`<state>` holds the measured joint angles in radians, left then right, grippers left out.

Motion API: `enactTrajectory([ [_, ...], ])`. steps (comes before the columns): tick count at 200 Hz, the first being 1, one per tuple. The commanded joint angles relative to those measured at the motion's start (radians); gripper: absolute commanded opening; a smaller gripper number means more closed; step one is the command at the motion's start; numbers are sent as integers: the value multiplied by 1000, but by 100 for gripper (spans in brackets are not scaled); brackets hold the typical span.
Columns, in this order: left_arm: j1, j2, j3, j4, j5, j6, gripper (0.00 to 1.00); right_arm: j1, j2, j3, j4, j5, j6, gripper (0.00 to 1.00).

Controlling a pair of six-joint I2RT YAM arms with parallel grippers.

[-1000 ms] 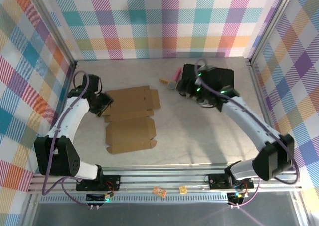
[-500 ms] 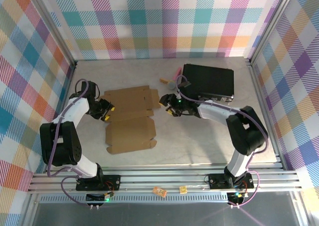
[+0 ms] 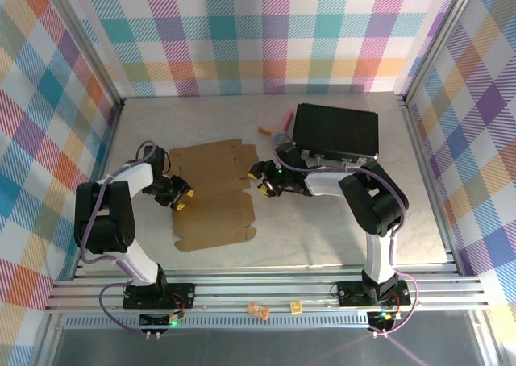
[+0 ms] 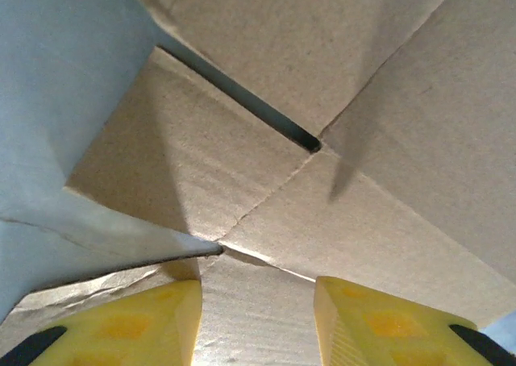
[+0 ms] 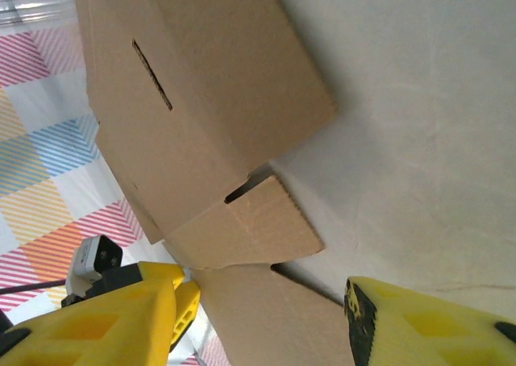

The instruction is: Fold the paper box

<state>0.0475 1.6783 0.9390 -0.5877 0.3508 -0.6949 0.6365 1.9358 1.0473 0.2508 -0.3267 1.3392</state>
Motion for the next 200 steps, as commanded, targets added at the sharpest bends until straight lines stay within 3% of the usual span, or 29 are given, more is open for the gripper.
enactTrajectory([
  [1, -24, 34, -26, 12, -16, 32, 43, 9, -81, -33, -67, -22, -41, 59],
  [48, -53, 82, -51, 44, -42, -18, 40, 15, -282, -163, -323, -55, -198, 61],
  [83, -76, 86, -47, 63, -58, -82, 39, 27, -347, -252, -359, -136, -226, 64],
  [124, -92, 77, -38, 32, -87, -77, 38, 34, -335, -254, -218, -27, -178, 64],
  [200, -103, 29, -94, 16, -75, -44, 38, 22, -19, -118, 261, 177, 65, 60],
])
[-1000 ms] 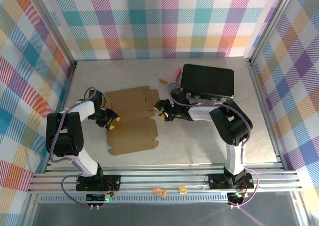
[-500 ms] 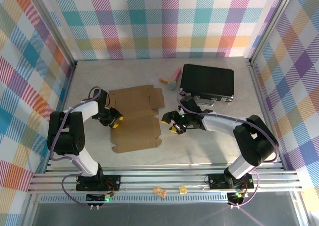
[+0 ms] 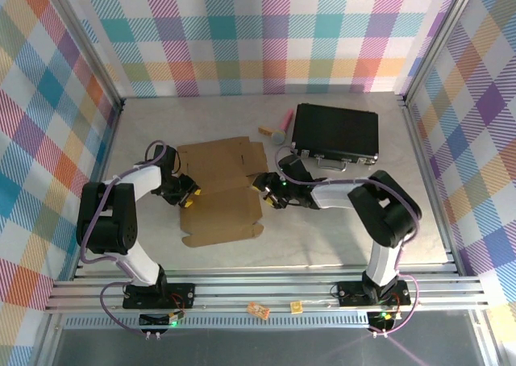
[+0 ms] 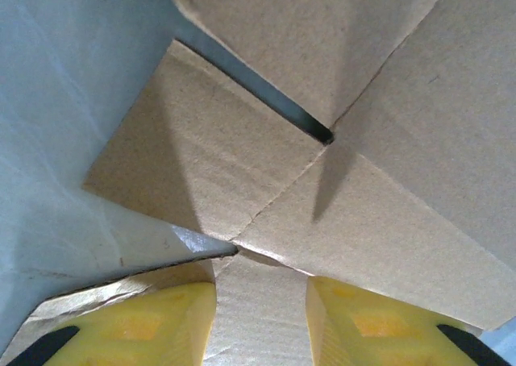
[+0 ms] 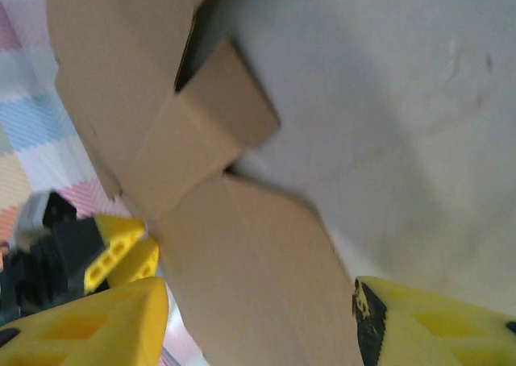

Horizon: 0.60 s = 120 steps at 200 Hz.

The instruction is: Fold the paper box

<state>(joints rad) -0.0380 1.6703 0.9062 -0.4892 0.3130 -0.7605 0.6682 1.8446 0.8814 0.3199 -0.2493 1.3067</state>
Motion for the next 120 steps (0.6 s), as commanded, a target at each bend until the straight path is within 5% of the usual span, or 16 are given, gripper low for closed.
enactTrajectory([
  [1, -17, 37, -60, -84, -37, 22, 38, -10, 75, 50, 194, 103, 99, 60],
  [64, -17, 22, -54, -107, -37, 46, 38, -21, 195, 209, 157, 162, 149, 50],
  [120, -18, 19, -41, -115, -34, 52, 38, -26, 230, 183, 155, 215, 174, 44],
])
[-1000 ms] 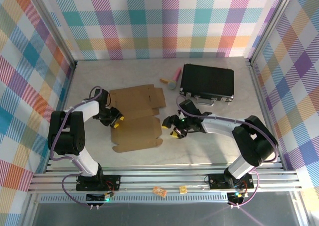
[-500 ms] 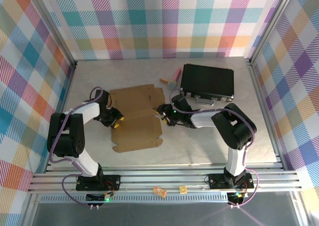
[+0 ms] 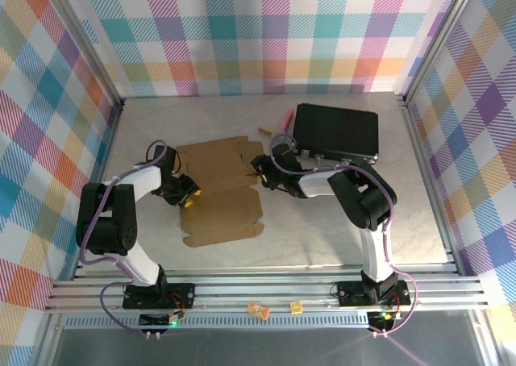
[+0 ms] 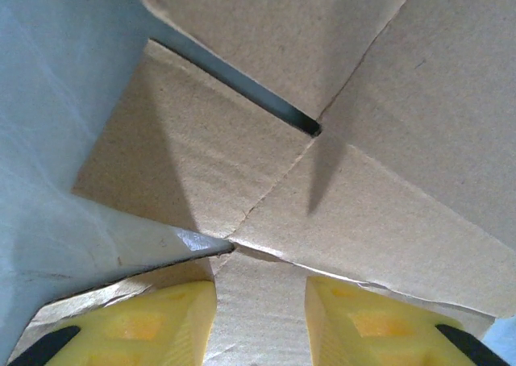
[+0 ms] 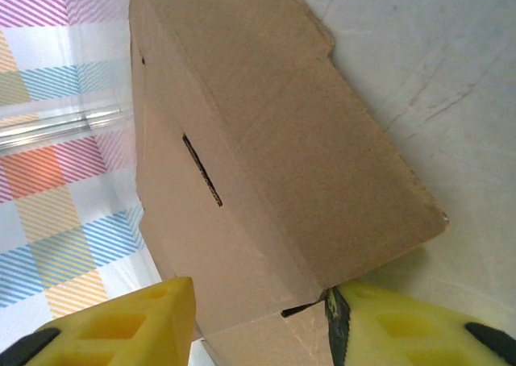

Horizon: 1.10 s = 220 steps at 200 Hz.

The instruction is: Fold the paper box

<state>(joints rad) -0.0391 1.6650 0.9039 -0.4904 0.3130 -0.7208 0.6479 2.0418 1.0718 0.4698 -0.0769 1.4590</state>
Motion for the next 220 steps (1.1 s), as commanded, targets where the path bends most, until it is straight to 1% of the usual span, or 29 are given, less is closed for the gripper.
enactTrajectory([
  [1, -17, 24, -39, -114, -34, 12, 38, -5, 33, -7, 4, 43, 21, 44],
  [31, -16, 20, -28, -123, -35, 16, 37, -5, 51, 7, -13, 78, 41, 42],
  [48, -17, 15, -22, -130, -34, 17, 37, -5, 75, 3, 51, 106, 72, 42],
  [56, -16, 13, -22, -131, -34, 17, 37, -6, 95, 10, 91, 106, 85, 40],
  [79, -17, 0, -14, -141, -32, 18, 36, -7, 142, 48, 183, 100, 101, 21],
  [90, -16, -14, -5, -154, -36, 19, 36, -6, 149, 64, 193, 102, 100, 13],
  [107, -17, -61, 23, -185, -37, 14, 37, -5, 132, 73, 183, 121, 80, 4],
  [111, -17, -75, 33, -196, -39, 11, 37, -7, 126, 73, 185, 126, 71, 1],
  [115, -16, -90, 44, -209, -40, 7, 39, -8, 119, 73, 184, 128, 63, 0],
  [139, -16, -190, 144, -298, -63, -25, 46, -14, 55, 93, 168, 125, -27, 0],
  [151, -17, -227, 211, -354, -83, -44, 49, -17, 20, 113, 117, 111, -78, 0],
  [170, -30, -238, 355, -475, -124, -66, 53, -22, -47, 161, 58, 70, -188, 0],
  [180, -39, -240, 423, -505, -126, -78, 54, -27, -81, 195, 19, 43, -254, 0],
  [204, -69, -251, 587, -520, -140, -132, 57, -46, -145, 301, -116, -50, -450, 0],
  [220, -83, -237, 712, -511, -141, -151, 60, -51, -175, 415, -287, -104, -621, 0],
])
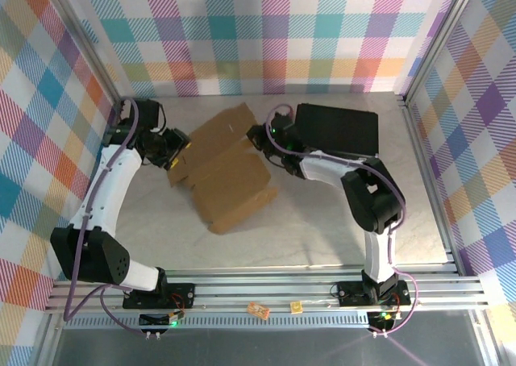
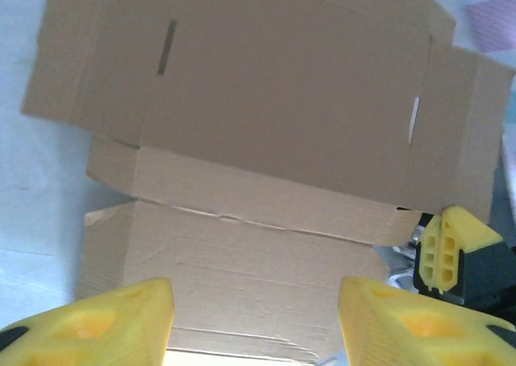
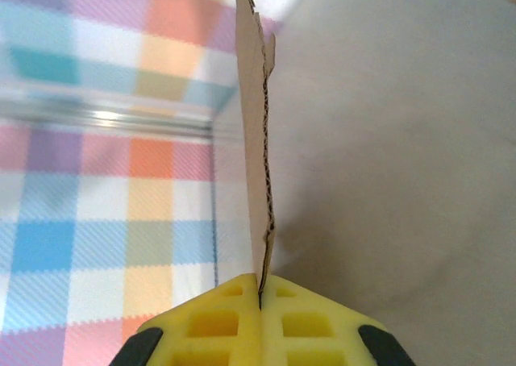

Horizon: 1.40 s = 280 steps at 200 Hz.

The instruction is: Fold the paper box

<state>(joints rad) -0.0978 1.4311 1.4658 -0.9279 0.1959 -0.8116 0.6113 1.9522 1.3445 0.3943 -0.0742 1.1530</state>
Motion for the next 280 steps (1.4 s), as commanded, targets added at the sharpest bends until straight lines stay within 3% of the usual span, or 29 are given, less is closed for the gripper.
enactTrajectory([
  [1, -24, -2, 159, -75, -23, -62, 60, -15, -86, 149, -220, -109, -325, 0],
  [51, -56, 155, 568, -160, 3, -116, 64, -15, -150, 389, -530, -113, -711, 0],
  [66, -67, 174, 642, -160, -9, -123, 70, -10, -161, 440, -597, -92, -789, 0],
  [97, -91, 212, 745, -183, -28, -123, 73, 24, -183, 469, -662, -52, -902, 0],
  [139, -141, 274, 755, -274, -43, -148, 73, 130, -186, 443, -709, 53, -1026, 0],
  [200, -169, 276, 768, -483, -233, -214, 77, 245, -162, 446, -737, 131, -1138, 0],
  [205, -169, 267, 766, -485, -252, -217, 88, 251, -161, 444, -736, 135, -1141, 0],
  [217, -170, 252, 771, -483, -277, -220, 89, 261, -159, 443, -737, 139, -1145, 0],
  [280, -171, 266, 775, -443, -226, -208, 90, 298, -139, 452, -738, 146, -1156, 0],
])
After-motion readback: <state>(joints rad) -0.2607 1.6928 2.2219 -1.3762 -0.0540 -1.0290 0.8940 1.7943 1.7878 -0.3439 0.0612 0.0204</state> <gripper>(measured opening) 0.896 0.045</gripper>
